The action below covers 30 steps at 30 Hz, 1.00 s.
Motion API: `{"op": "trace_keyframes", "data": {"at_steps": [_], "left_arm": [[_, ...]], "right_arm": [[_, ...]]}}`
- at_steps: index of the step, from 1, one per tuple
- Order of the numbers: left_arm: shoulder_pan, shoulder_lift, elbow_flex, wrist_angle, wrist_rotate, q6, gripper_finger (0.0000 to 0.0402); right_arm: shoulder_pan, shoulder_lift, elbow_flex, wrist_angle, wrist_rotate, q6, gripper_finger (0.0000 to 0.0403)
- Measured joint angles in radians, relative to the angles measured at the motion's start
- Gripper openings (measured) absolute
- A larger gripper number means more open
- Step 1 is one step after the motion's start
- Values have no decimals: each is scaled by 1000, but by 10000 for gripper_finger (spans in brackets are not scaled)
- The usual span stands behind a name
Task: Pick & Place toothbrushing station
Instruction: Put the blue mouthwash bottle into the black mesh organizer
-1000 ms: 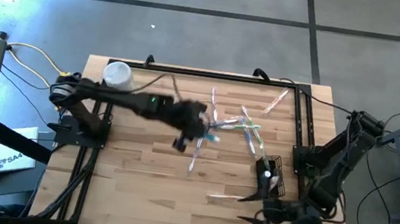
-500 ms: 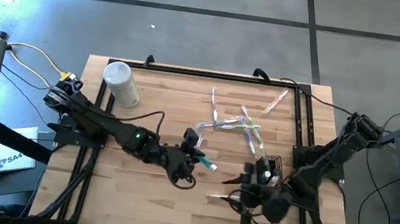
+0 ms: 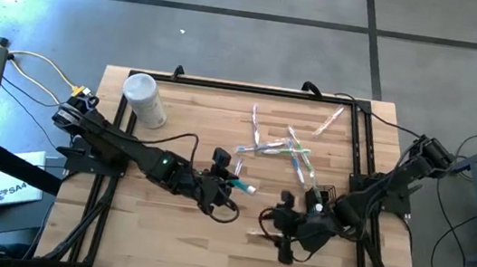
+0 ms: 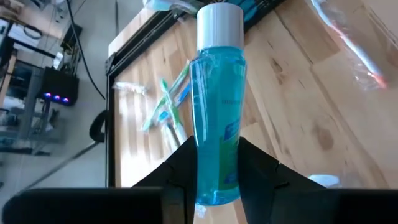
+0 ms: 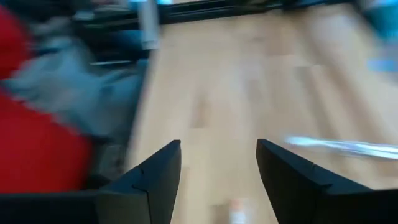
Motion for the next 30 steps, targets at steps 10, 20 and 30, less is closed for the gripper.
{"op": "trace_keyframes", "data": {"at_steps": [10,20,30], "left_arm": [[-9,0,0,0,0,-31,80],[-34,0,0,-19,-4,-47,80],[-54,0,0,-17,-38,-53,81]], "right_arm": [[-61,0,0,-107,255,-31,201],[-135,8,0,-10,-89,-36,201],[-164,8,0,20,122,-67,201]]}}
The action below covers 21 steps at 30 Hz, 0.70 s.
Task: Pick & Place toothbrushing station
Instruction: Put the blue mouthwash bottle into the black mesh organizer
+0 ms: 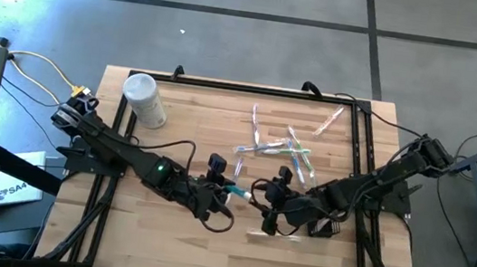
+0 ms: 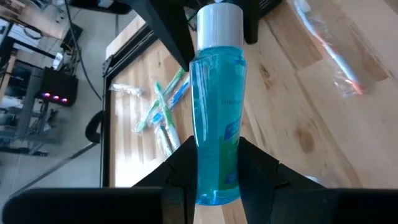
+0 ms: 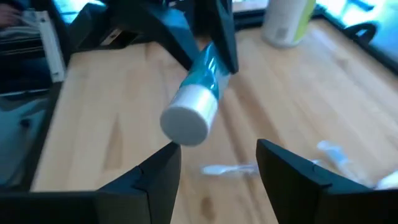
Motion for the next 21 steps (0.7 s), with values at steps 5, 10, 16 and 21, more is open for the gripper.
{"op": "trace_keyframes", "data": {"at_steps": [5,10,16,21], "left_arm": [[2,0,0,0,-6,0,81],[1,0,0,3,-4,0,81],[1,0,0,11,-9,0,81],[0,0,0,22,-37,8,81]], "right_arm": [[0,0,0,109,-19,-81,201],[0,5,0,184,-48,-159,201],[0,8,0,171,-53,-166,201],[0,27,0,175,-45,-169,201]]}}
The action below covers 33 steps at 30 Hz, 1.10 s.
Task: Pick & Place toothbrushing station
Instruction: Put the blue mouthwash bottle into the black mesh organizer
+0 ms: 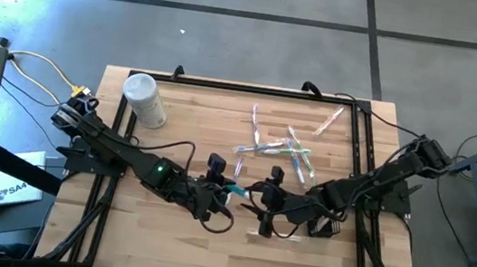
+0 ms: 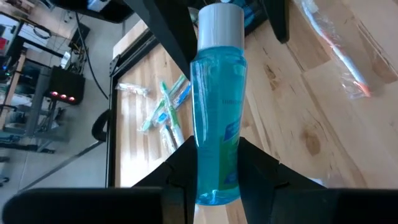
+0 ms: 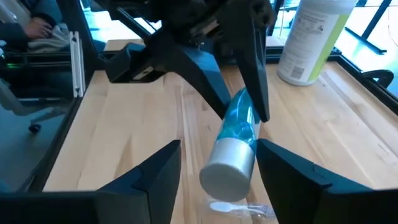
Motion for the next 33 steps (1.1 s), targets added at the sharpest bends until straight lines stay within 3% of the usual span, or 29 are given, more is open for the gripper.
{"op": "trace_keyframes", "data": {"at_steps": [10,22,33], "left_arm": [[0,0,0,35,-10,18,81],[1,0,0,34,-17,0,81],[1,-1,0,29,-5,15,102]], "right_arm": [[-6,8,0,4,16,0,193],[-6,8,-1,5,44,0,94],[-6,8,-1,-1,52,0,89]]}}
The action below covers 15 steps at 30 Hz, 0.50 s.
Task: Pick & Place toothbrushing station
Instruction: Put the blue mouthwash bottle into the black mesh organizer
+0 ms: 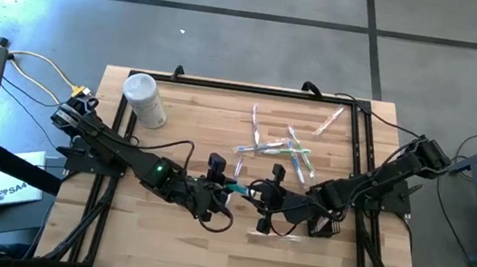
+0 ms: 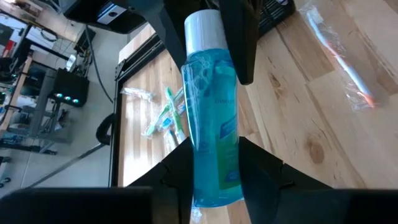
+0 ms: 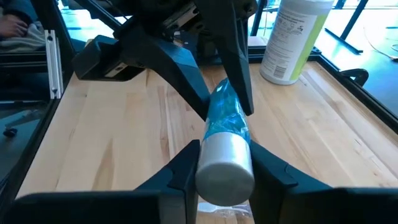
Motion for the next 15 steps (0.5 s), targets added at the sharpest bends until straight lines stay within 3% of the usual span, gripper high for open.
{"op": "trace_keyframes", "data": {"at_steps": [9,15], "left_arm": [[0,0,0,2,14,13,181],[-1,1,2,11,22,6,236]], "right_arm": [[0,0,0,-10,-21,10,89],[24,-16,2,-68,-70,109,89]]}}
